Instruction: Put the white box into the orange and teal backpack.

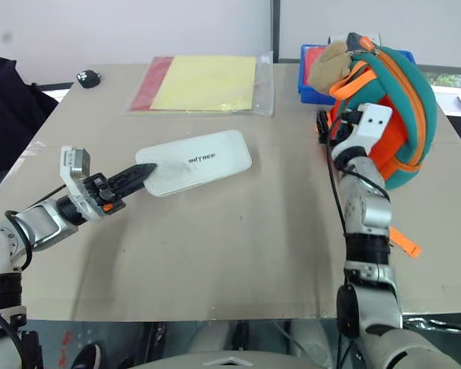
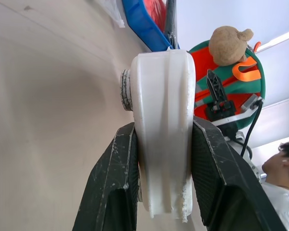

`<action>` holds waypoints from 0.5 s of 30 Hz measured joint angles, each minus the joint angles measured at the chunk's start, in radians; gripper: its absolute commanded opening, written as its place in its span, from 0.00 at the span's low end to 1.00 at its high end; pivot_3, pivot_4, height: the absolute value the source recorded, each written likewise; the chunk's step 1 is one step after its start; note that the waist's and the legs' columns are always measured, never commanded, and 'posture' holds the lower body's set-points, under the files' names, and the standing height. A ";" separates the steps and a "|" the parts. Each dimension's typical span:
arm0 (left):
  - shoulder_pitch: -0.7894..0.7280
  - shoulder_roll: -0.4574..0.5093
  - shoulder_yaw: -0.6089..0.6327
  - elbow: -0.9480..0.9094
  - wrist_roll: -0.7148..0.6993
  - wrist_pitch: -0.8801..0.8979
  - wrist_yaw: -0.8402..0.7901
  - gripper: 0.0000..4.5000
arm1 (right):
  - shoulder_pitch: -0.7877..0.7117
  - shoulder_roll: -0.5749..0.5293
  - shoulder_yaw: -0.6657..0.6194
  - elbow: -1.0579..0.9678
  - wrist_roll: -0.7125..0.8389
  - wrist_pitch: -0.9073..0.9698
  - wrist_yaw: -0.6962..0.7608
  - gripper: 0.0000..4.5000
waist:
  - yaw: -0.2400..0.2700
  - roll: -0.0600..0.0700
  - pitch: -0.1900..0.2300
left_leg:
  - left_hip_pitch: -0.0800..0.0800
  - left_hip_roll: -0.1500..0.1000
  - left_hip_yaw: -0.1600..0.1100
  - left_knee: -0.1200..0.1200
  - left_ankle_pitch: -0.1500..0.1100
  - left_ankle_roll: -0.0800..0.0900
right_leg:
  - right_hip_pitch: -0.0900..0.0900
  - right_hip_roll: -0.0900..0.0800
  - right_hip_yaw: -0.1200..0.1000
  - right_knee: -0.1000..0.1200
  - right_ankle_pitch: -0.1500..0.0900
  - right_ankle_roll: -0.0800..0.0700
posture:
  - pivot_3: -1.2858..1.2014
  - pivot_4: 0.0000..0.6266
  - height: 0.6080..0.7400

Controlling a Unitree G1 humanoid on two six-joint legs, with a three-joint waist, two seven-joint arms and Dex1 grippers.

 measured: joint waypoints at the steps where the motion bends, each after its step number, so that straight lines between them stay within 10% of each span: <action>1: -0.001 -0.004 0.003 0.000 0.002 -0.001 -0.004 0.23 | -0.025 -0.003 0.005 0.051 -0.011 -0.024 0.004 0.79 | -0.004 0.000 0.000 | 0.000 0.000 0.000 0.000 0.000 0.000 | 0.000 0.000 0.000 0.001 0.000 0.000 | 0.52 0.24 1.00; 9: 0.004 -0.010 0.016 -0.013 0.096 -0.026 -0.064 0.23 | 0.003 -0.136 0.127 -0.072 0.038 0.028 0.295 0.06 | -0.015 0.000 0.001 | -0.001 0.001 0.000 0.001 0.000 0.000 | -0.001 0.000 0.002 0.002 0.000 0.000 | 0.52 0.24 1.00; 15: -0.024 -0.007 0.038 0.035 0.233 -0.133 -0.145 0.23 | 0.038 -0.279 0.164 -0.468 0.414 0.412 0.526 0.01 | -0.011 -0.001 0.001 | -0.003 0.002 -0.001 0.001 0.000 0.000 | -0.002 0.000 0.001 0.001 0.000 0.000 | 0.52 0.24 1.00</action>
